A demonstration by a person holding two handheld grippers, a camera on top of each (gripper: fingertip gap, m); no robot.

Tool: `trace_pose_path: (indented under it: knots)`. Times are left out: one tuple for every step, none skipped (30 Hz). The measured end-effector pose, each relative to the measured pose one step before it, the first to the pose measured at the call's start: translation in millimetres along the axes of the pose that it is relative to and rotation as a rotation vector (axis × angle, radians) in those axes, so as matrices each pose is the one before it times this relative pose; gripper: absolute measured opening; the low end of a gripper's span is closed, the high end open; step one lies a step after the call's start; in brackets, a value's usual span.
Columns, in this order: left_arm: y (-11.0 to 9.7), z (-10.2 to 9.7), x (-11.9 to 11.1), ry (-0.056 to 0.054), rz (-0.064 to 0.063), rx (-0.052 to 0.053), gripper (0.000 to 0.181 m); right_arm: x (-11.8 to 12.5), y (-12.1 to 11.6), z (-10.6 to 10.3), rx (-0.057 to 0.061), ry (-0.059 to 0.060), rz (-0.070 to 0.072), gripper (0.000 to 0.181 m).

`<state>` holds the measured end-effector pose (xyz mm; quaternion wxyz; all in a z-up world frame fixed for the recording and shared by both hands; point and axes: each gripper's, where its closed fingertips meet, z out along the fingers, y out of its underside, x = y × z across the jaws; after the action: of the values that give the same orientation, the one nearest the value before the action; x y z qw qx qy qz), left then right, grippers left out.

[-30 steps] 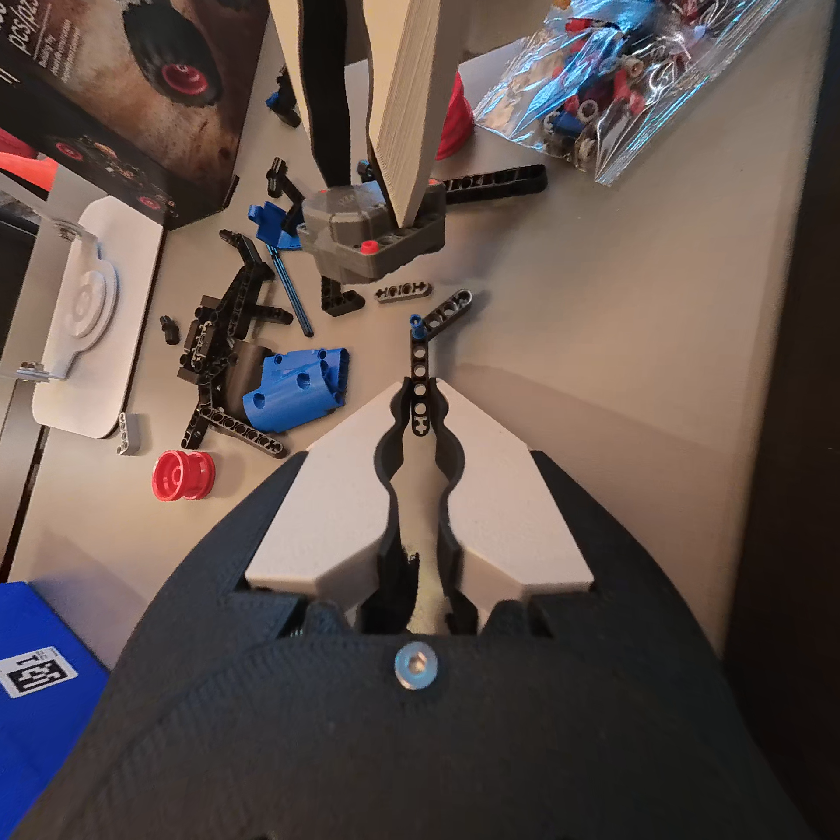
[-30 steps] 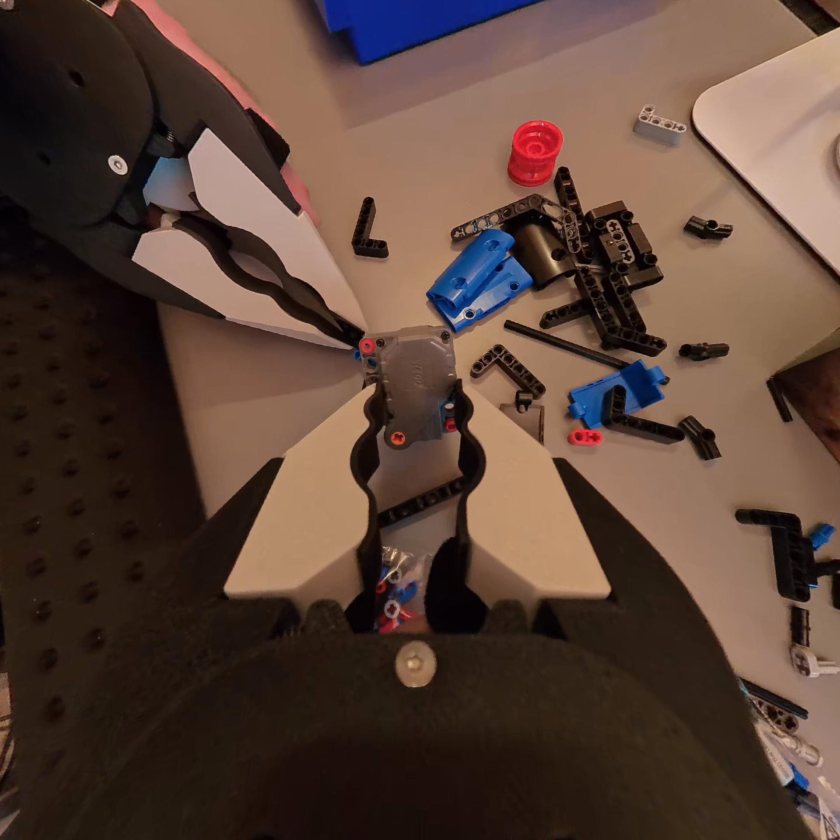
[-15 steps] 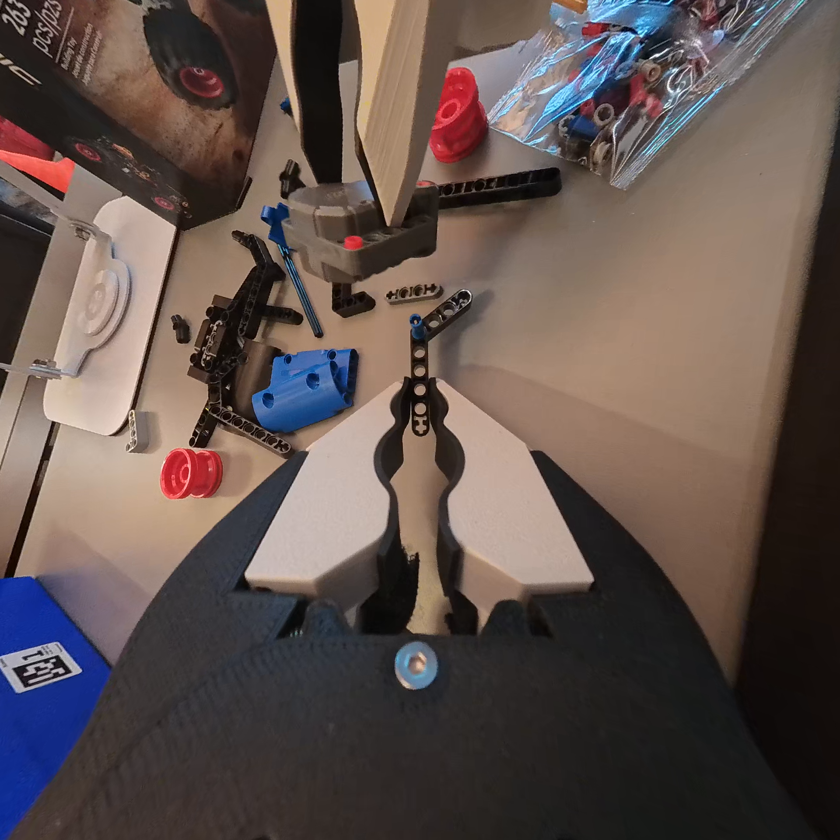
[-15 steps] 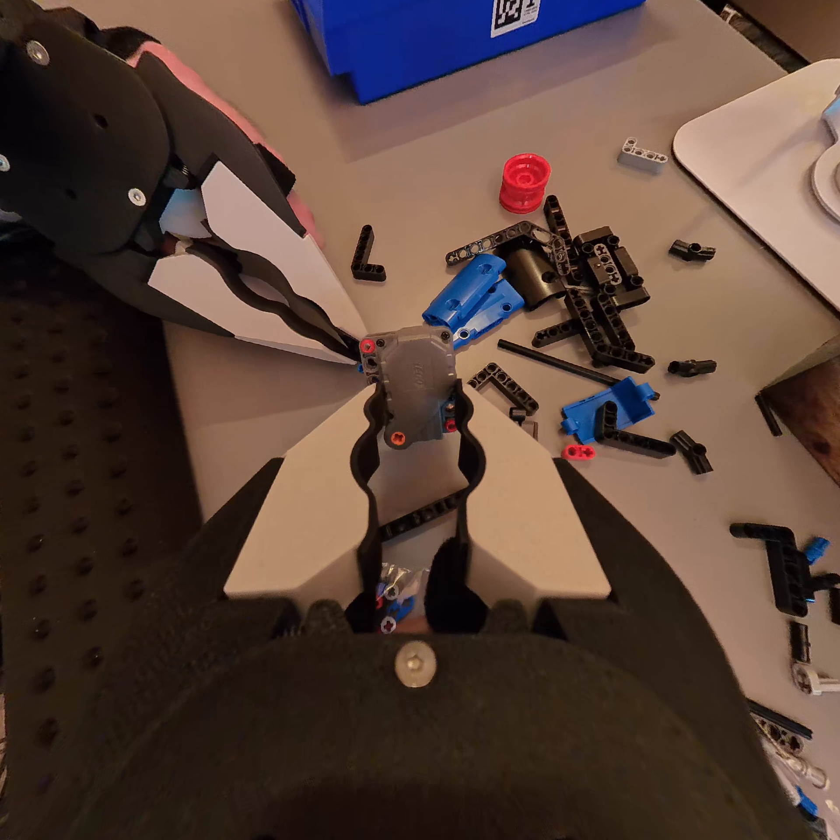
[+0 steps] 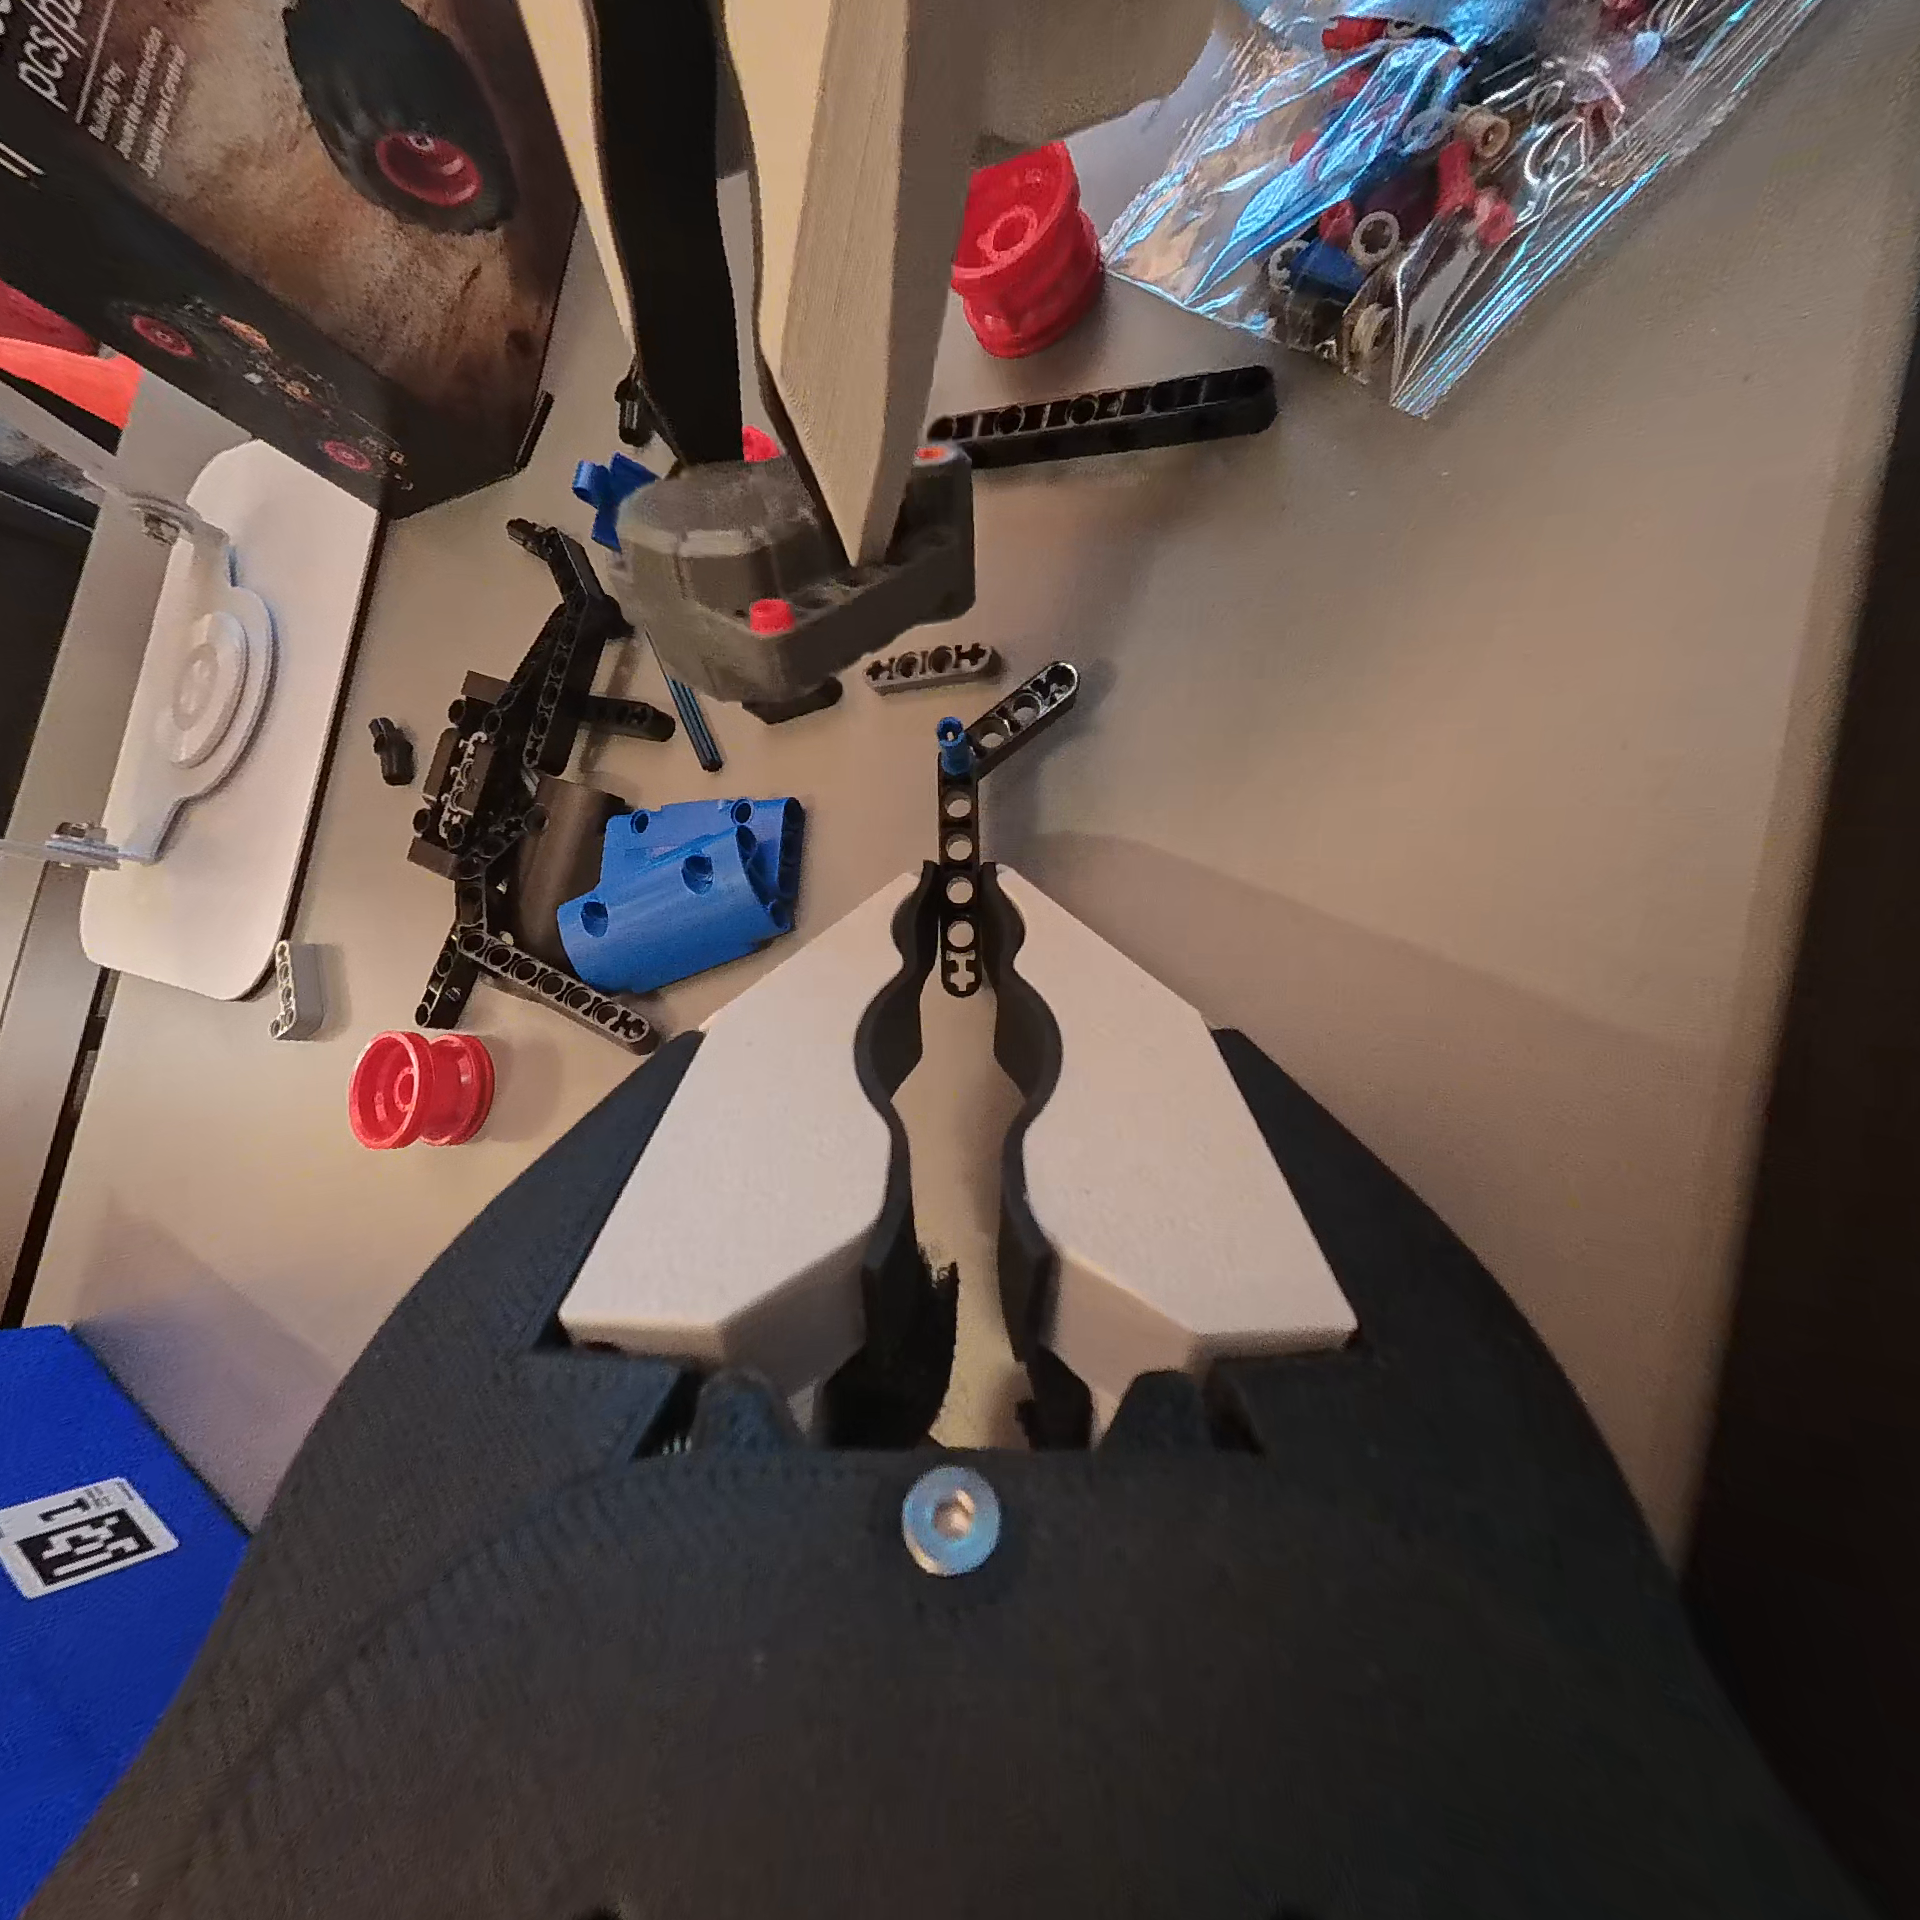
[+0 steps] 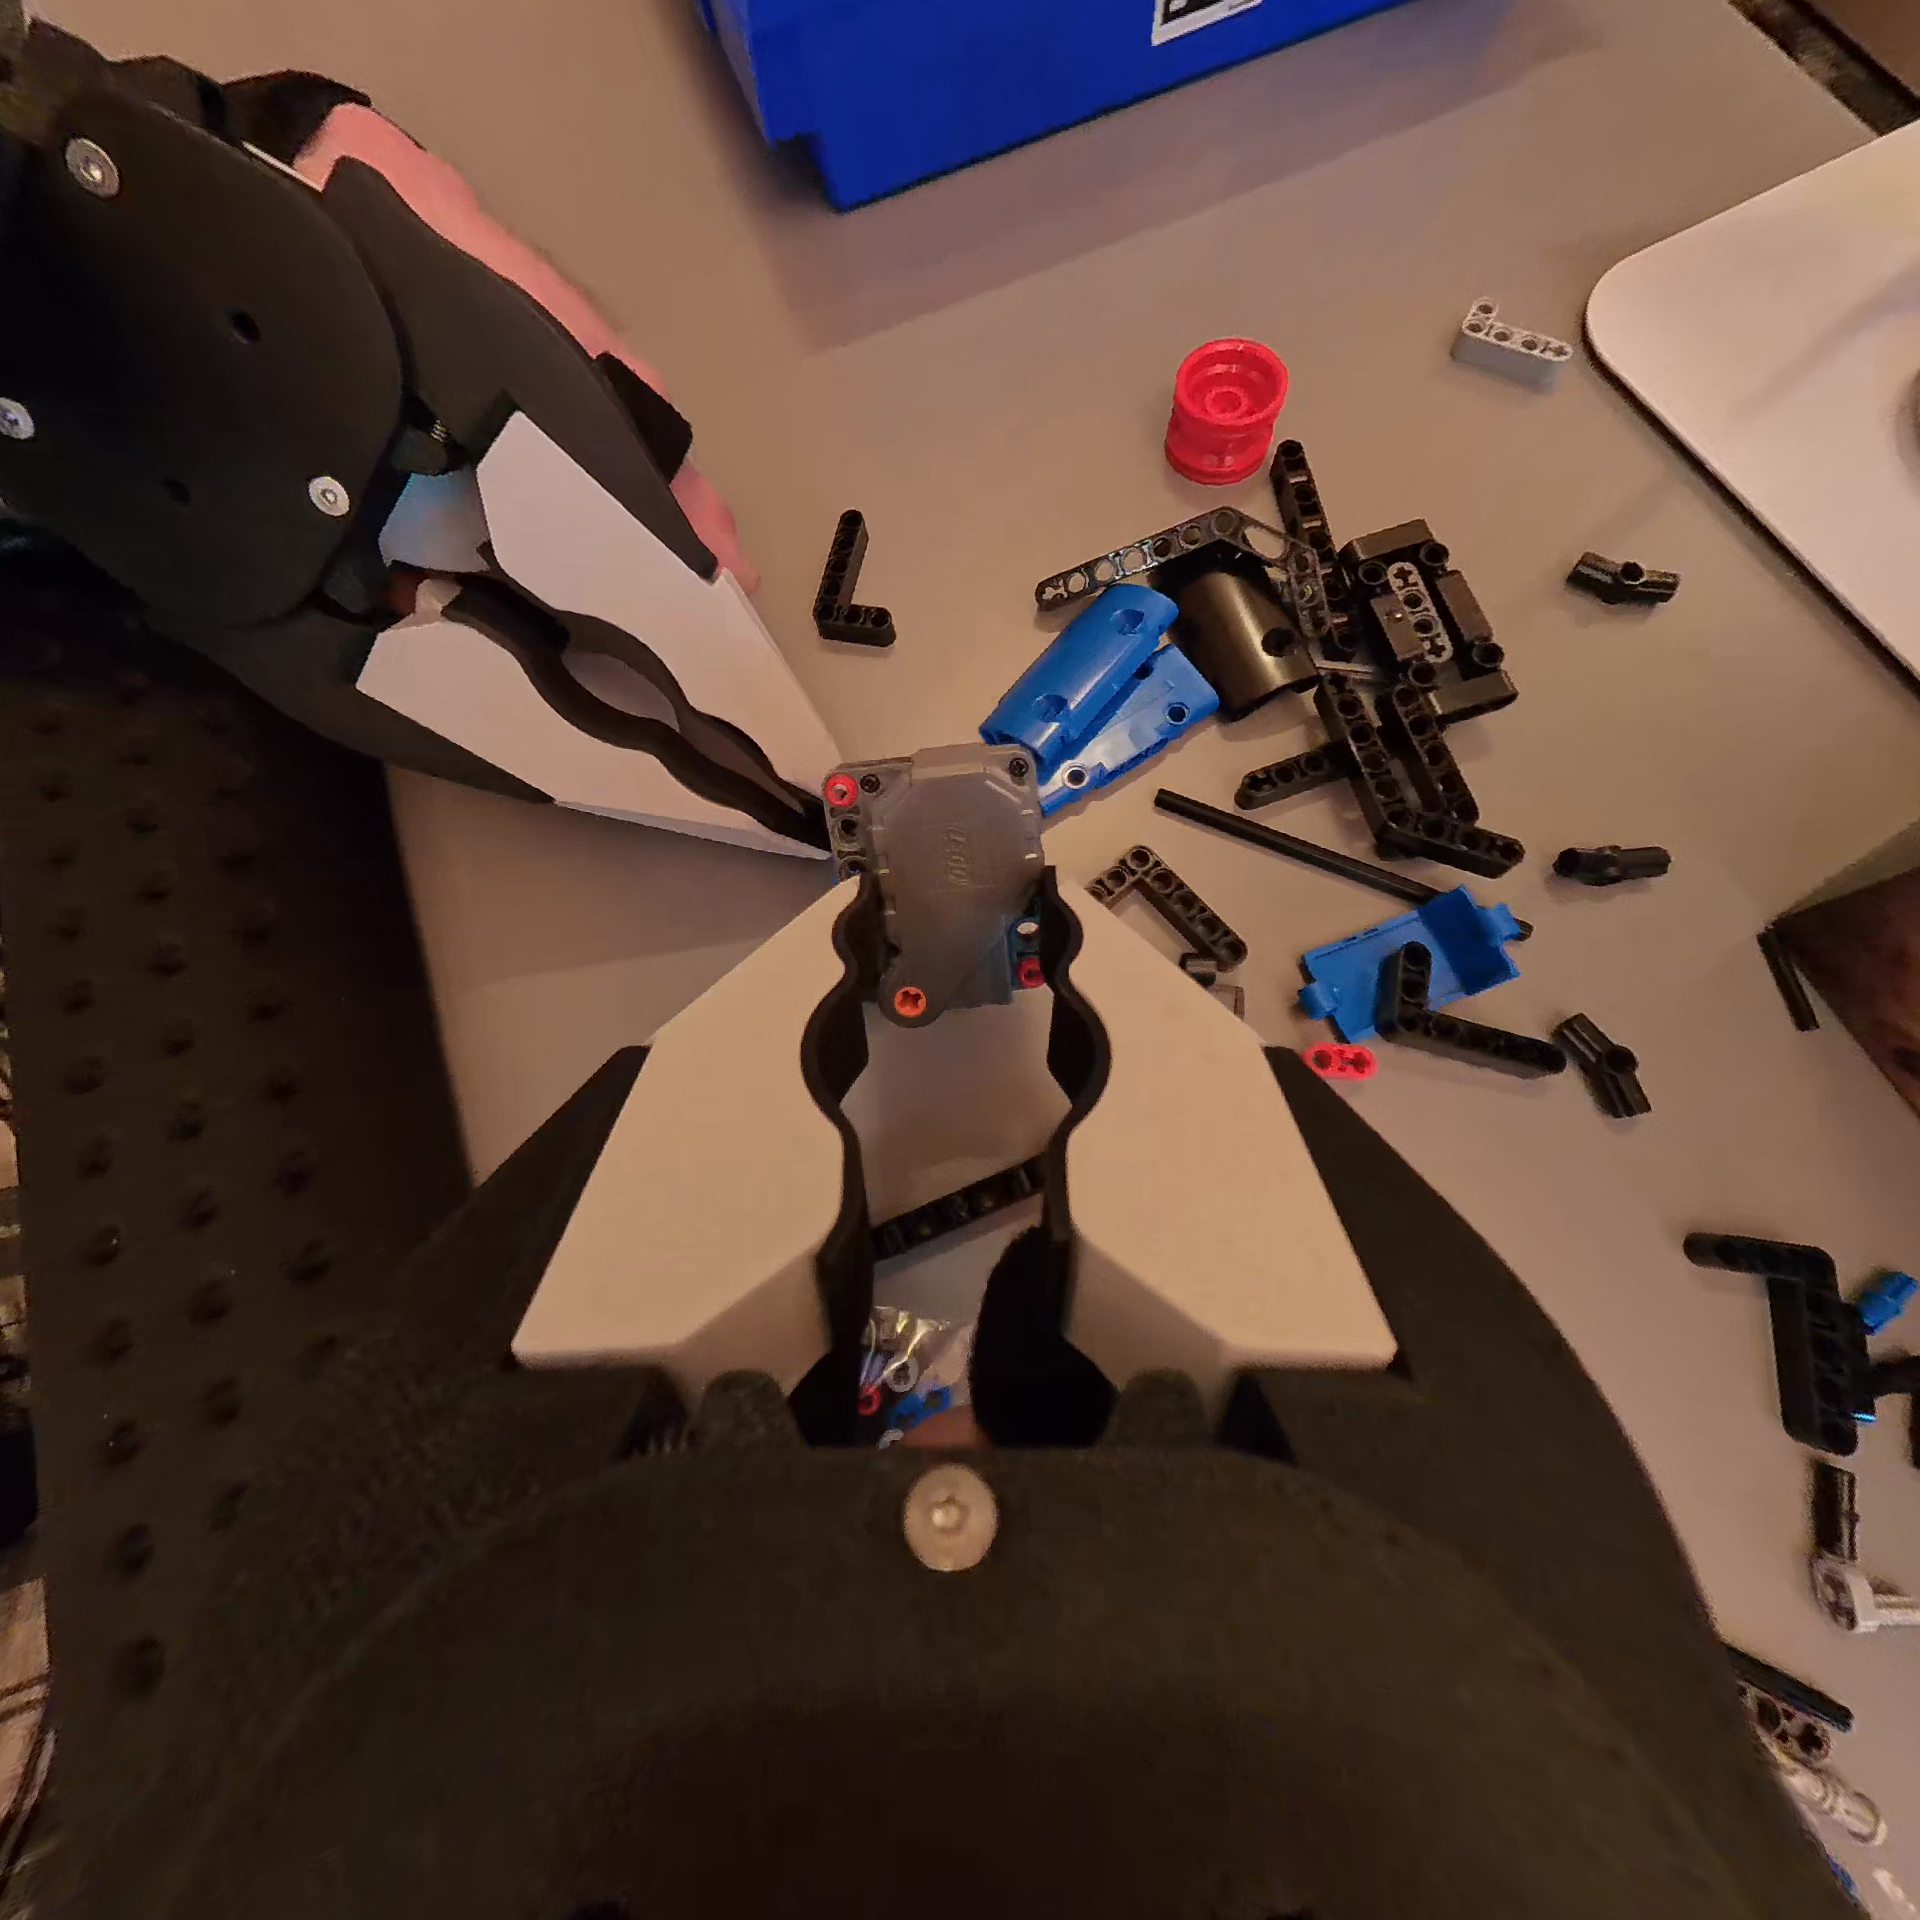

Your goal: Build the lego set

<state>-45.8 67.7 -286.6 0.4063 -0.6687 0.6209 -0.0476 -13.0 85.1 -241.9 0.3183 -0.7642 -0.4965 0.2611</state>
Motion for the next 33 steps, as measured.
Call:
trace_pose_path:
  knots:
    - [0.36,0.29,0.41,0.0018,-0.0004,-0.0019,0.005,-0.37,0.79,1.15,-0.0136,0.0011,-0.0052,0.029]
    - [0.30,0.14,0.13,0.0002,0.0004,-0.0009,0.005,0.05,0.59,0.99,-0.0131,0.0043,-0.0075,0.028]
    - [0.21,0.06,0.21,0.0011,-0.0012,-0.0016,0.005,-0.49,0.52,1.08,-0.0119,0.0011,-0.0086,0.029]
    - [0.11,0.16,0.33,0.0023,-0.0017,-0.0008,0.005,-1.28,0.39,0.96,-0.0105,-0.0030,-0.0090,0.029]
    - [0.45,0.47,0.54,0.0028,-0.0018,-0.0026,0.005,-1.16,0.39,0.72,-0.0100,-0.0023,-0.0077,0.029]
    - [0.94,0.53,0.35,0.0019,-0.0019,-0.0057,0.005,-0.41,0.50,0.57,-0.0100,0.0030,-0.0067,0.029]
    - [0.62,0.32,-0.04,0.0009,-0.0026,-0.0039,0.005,0.43,0.73,0.20,-0.0108,0.0068,-0.0064,0.029]
    - [0.10,0.04,0.13,0.0022,-0.0033,-0.0004,0.005,0.63,1.46,0.18,-0.0136,0.0075,-0.0042,0.029]
    - [0.20,0.11,0.16,0.0019,-0.0035,-0.0012,0.005,0.80,1.80,0.21,-0.0154,0.0079,-0.0043,0.029]
    - [0.12,0.01,-0.06,-0.0005,-0.0010,-0.0014,0.005,0.32,1.78,0.43,-0.0145,0.0070,-0.0070,0.029]
    - [-0.01,0.05,0.07,-0.0005,-0.0009,-0.0016,0.005,-0.40,1.39,0.52,-0.0129,0.0025,-0.0065,0.029]
    - [-0.27,0.00,0.12,-0.0001,-0.0017,-0.0012,0.005,-1.20,0.89,0.94,-0.0105,-0.0013,-0.0041,0.029]
    - [-0.16,0.19,0.02,-0.0008,-0.0027,-0.0032,0.005,-1.08,0.50,1.05,-0.0090,-0.0003,-0.0028,0.029]
    - [0.08,0.22,-0.03,-0.0007,-0.0025,-0.0044,0.005,-1.07,0.21,1.14,-0.0091,0.0001,-0.0038,0.029]
    - [-0.14,0.15,0.06,-0.0001,-0.0025,-0.0022,0.005,-1.49,0.31,1.33,-0.0100,-0.0018,-0.0038,0.029]
    - [0.00,0.10,0.03,0.0012,-0.0044,-0.0024,0.005,-1.19,0.30,1.50,-0.0118,0.0013,-0.0038,0.029]
    - [0.09,-0.08,-0.09,0.0020,-0.0085,-0.0030,0.005,-0.14,0.76,1.58,-0.0149,0.0097,-0.0087,0.029]
    - [0.06,-0.06,0.18,0.0045,-0.0100,-0.0038,0.005,0.52,1.03,1.44,-0.0167,0.0142,-0.0151,0.028]
    - [0.22,-0.04,0.53,0.0064,-0.0102,-0.0052,0.005,0.32,0.38,1.10,-0.0140,0.0136,-0.0144,0.029]
    - [0.23,0.10,-0.02,0.0016,-0.0041,-0.0058,0.005,0.27,-0.42,0.29,-0.0101,0.0103,-0.0113,0.029]
    - [-0.08,0.14,-0.05,0.0028,-0.0077,-0.0055,0.005,0.15,-0.66,-0.06,-0.0095,0.0069,-0.0109,0.029]
    - [0.18,0.14,0.00,0.0035,-0.0050,-0.0060,0.005,0.38,-0.26,0.16,-0.0117,0.0077,-0.0118,0.029]
    - [0.00,0.23,0.52,0.0062,-0.0013,-0.0033,0.005,0.44,0.16,0.23,-0.0160,0.0090,-0.0133,0.028]
    - [-0.20,0.23,0.86,0.0077,-0.0034,0.0004,0.005,0.55,0.46,0.11,-0.0198,0.0096,-0.0162,0.028]
    - [-0.45,0.12,1.68,0.0150,-0.0174,0.0012,0.005,0.49,0.44,0.03,-0.0219,0.0090,-0.0174,0.028]
    - [-0.55,0.30,2.59,0.0212,-0.0198,0.0014,0.005,0.82,0.94,0.61,-0.0249,0.0106,-0.0157,0.028]
    - [-0.50,0.49,1.99,0.0144,-0.0113,0.0023,0.006,1.05,1.41,0.82,-0.0255,0.0117,-0.0152,0.028]
    - [0.03,-0.07,-0.18,0.0017,-0.0092,-0.0017,0.005,0.34,1.47,0.75,-0.0228,0.0050,-0.0148,0.028]
    - [0.01,-0.02,-0.21,0.0005,-0.0055,-0.0001,0.006,-0.15,0.98,0.38,-0.0155,-0.0034,-0.0103,0.028]
    - [-0.23,0.06,0.21,0.0029,-0.0033,0.0033,0.005,-0.26,-0.38,-0.12,-0.0011,-0.0134,0.0045,0.028]
    - [-0.10,0.02,0.34,0.0045,-0.0035,0.0056,0.005,-0.11,-0.01,0.06,0.0009,-0.0188,0.0107,0.028]
    - [-0.18,0.14,-0.22,0.0014,-0.0060,0.0066,0.005,0.54,1.08,0.52,-0.0049,-0.0106,0.0033,0.028]
    - [-0.26,0.27,-0.14,-0.0015,-0.0019,0.0050,0.005,0.77,-0.14,0.23,-0.0011,-0.0028,-0.0004,0.028]
